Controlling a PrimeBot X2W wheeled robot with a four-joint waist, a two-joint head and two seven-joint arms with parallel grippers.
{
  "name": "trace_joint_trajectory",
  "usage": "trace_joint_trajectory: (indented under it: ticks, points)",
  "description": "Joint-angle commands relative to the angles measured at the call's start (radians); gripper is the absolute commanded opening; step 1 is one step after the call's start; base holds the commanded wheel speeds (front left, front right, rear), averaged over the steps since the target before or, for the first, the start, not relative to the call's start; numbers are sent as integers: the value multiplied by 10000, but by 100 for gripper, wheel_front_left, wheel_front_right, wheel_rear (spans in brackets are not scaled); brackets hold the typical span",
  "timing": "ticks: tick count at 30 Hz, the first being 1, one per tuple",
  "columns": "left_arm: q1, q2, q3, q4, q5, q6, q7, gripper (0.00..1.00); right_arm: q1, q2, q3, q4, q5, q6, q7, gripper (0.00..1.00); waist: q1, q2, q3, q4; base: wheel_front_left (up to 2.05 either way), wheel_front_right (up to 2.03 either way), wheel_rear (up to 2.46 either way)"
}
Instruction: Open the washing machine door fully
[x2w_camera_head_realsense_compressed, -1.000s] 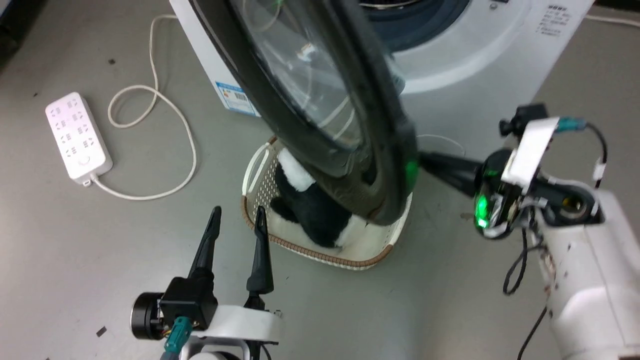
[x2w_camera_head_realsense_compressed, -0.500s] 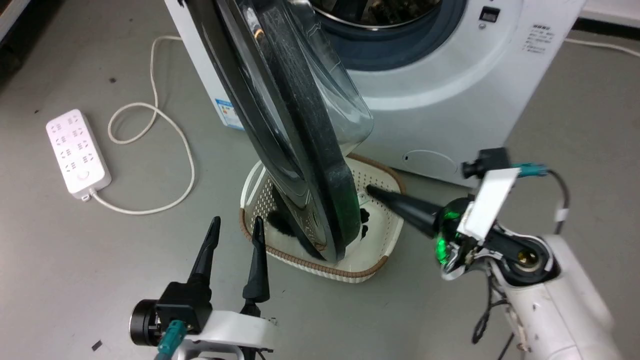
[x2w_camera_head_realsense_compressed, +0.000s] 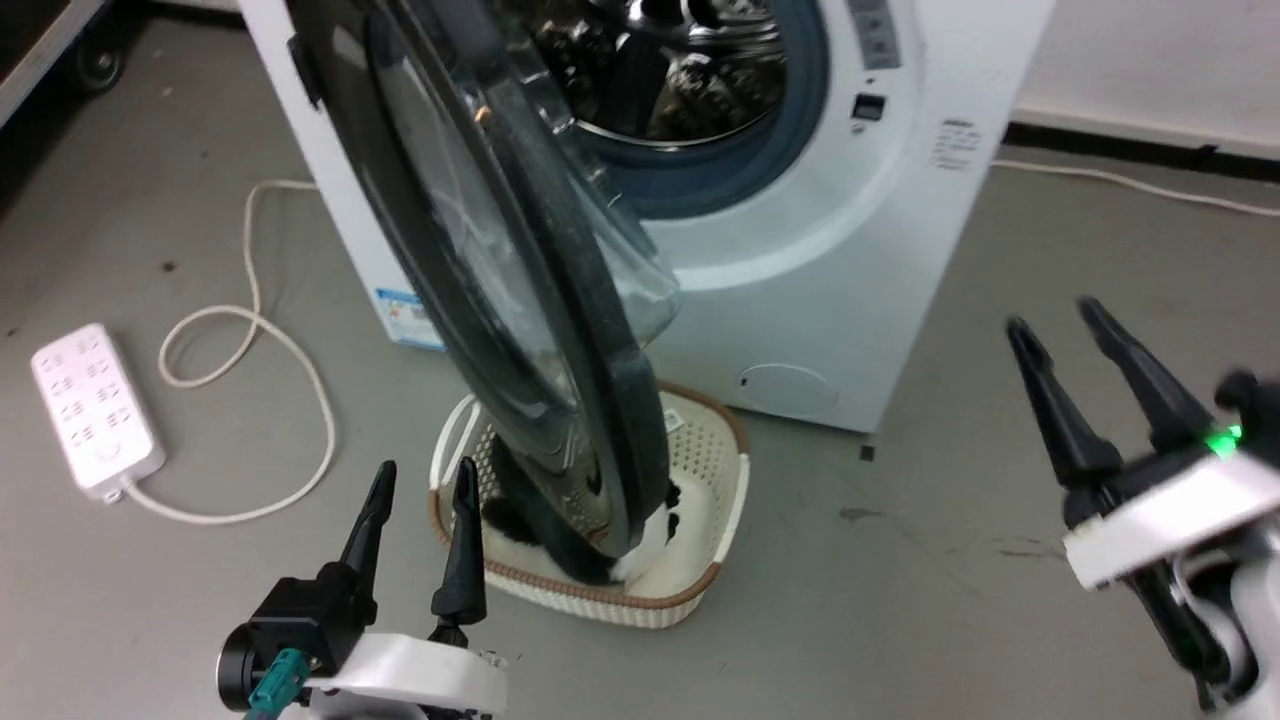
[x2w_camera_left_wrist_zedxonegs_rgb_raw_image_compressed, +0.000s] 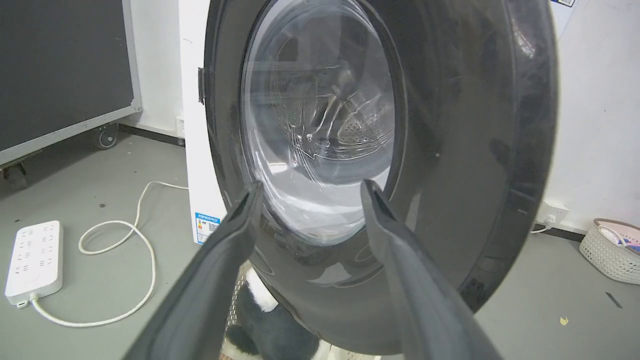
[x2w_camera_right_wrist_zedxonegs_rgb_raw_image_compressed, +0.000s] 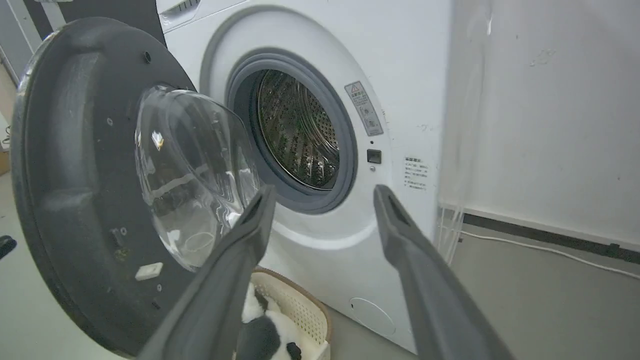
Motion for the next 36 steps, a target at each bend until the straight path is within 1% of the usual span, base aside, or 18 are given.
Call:
trace_joint_trajectory:
  ticks: [1,2,3,4,5,6,7,8,10,12,14,16,23,33,34,35,36]
  points:
    - [145,10,25,19,-11,-55,-55,100,238,36,-53,66,-159,8,-175,100,1,-1,-221,-219,0,0,0]
    - [266,10,95,63,21,-192,-55,100,728,305,-530,291,-1183,8,-874,100,1,-1,-374,-377,0,0,0]
    - [266,10,95,63,21,-192,-55,100,728,305,-530,291,-1183,8,-874,100,1,-1,-374,-377,0,0,0]
    - [325,10,129,71,59,-242,-55,100,983,536,-824,353,-1617,8,-1079,100,1,-1,-429,-458,0,0,0]
    - [433,10,169,109,138,-341,-55,100,1527,1004,-1379,366,-2576,8,-1303,100,1,-1,-531,-593,0,0,0]
    - [433,10,169,109,138,-341,-55,100,1527,1004,-1379,366,-2576,8,-1303,100,1,-1,-531,-593,0,0,0]
    - [538,10,188,162,244,-413,-55,100,2097,1747,-2014,292,-3147,8,-1431,100,1,-1,-628,-717,0,0,0]
    - [538,10,188,162,244,-413,-55,100,2097,1747,-2014,292,-3147,8,-1431,100,1,-1,-628,-717,0,0,0]
    - [607,10,223,195,349,-442,-55,100,2617,2269,-2369,118,-3803,8,-1525,100,1,-1,-678,-820,0,0,0]
    - [665,10,247,222,511,-463,-55,100,3050,2831,-2624,-50,-4053,8,-1588,100,1,-1,-718,-917,0,0,0]
    - [715,10,281,217,657,-423,-55,100,3402,3084,-2650,-194,-4403,8,-1629,100,1,-1,-732,-992,0,0,0]
    - [785,10,288,213,723,-365,-55,100,3654,3332,-2729,-311,-4418,8,-1660,100,1,-1,-769,-1059,0,0,0]
    - [1018,13,316,334,1261,-286,-55,100,3973,3608,-2463,-457,-4650,8,-1695,100,1,-1,-799,-1272,0,0,0]
    - [928,12,364,286,1337,-181,-55,100,3914,3681,-2482,-522,-4536,8,-1698,100,1,-1,-725,-1309,0,0,0]
    - [917,12,354,292,1319,-185,-55,38,3905,3683,-2485,-527,-4529,8,-1699,100,1,-1,-717,-1313,0,0,0]
    - [906,11,339,289,1309,-194,-55,0,3898,3684,-2484,-532,-4524,8,-1699,100,1,-1,-710,-1318,0,0,0]
    - [898,11,316,281,1301,-223,-55,0,3890,3686,-2481,-538,-4520,8,-1699,100,1,-1,-705,-1324,0,0,0]
